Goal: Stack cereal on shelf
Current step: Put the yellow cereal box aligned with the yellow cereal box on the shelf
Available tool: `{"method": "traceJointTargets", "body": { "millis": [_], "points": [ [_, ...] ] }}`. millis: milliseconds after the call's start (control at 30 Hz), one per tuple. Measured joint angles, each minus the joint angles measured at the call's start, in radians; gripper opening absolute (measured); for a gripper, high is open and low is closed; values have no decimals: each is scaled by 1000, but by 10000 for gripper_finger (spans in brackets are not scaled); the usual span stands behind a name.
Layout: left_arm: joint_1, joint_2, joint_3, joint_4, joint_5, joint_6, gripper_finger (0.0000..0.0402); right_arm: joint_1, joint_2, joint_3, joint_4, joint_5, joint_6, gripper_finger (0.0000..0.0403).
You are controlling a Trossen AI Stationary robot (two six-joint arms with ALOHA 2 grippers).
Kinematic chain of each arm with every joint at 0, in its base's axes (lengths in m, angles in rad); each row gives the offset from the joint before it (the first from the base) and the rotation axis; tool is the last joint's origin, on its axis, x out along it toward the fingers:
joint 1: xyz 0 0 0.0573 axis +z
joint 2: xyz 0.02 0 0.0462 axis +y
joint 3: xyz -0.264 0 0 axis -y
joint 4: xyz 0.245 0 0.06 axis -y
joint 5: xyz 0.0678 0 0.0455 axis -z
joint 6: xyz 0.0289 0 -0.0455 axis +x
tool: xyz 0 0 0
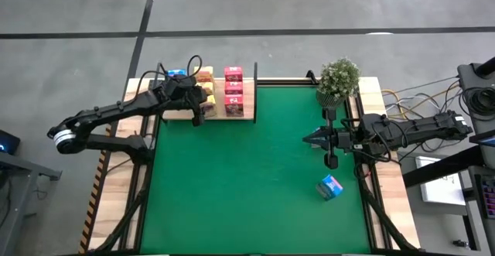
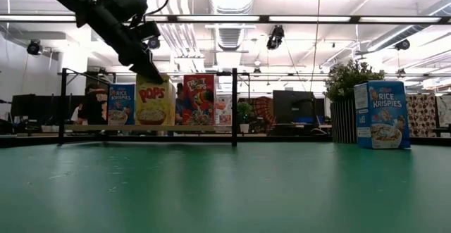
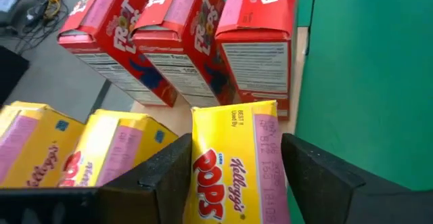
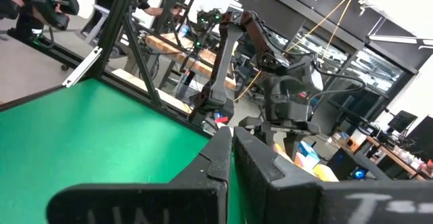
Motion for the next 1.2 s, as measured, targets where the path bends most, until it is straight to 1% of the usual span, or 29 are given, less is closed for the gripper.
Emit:
{"method": "traceJointTargets", "body": {
  "millis": [67,233,367,467,533,633,700,833,900,967,1033,1133,1200],
  "points": [
    [0,-3,0,0,-23,11,206,0,0,0,0,0,0,9],
    [0,-21,21,-26,-27,6,206,0,0,0,0,0,0,9],
    [-2,-24,103,-133,-21,-12,205,0,0,0,0,0,-2,9],
    [-6,-25,180,-228,30,-47,205,0,0,0,0,0,-2,9],
    [-14,-25,240,-303,42,-94,205,0,0,0,0,0,-2,9],
    [-38,-25,323,-412,43,-181,205,0,0,0,-1,0,-2,9],
    [-68,-26,354,-462,42,-227,203,0,0,0,0,0,-2,9],
    [-157,-26,355,-504,23,-275,179,0,0,0,0,0,-2,9],
    [-205,-25,327,-506,-7,-296,157,0,0,0,0,0,-1,9],
    [-248,-23,292,-508,-64,-326,133,0,0,0,0,0,-1,9],
    [-283,-23,251,-508,-145,-360,106,0,0,0,0,0,-1,9],
    [-306,-23,191,-511,-281,-409,68,0,0,0,0,0,-2,9],
    [-307,-23,161,-501,-336,-426,45,0,0,0,0,0,-2,9]
  ]
}}
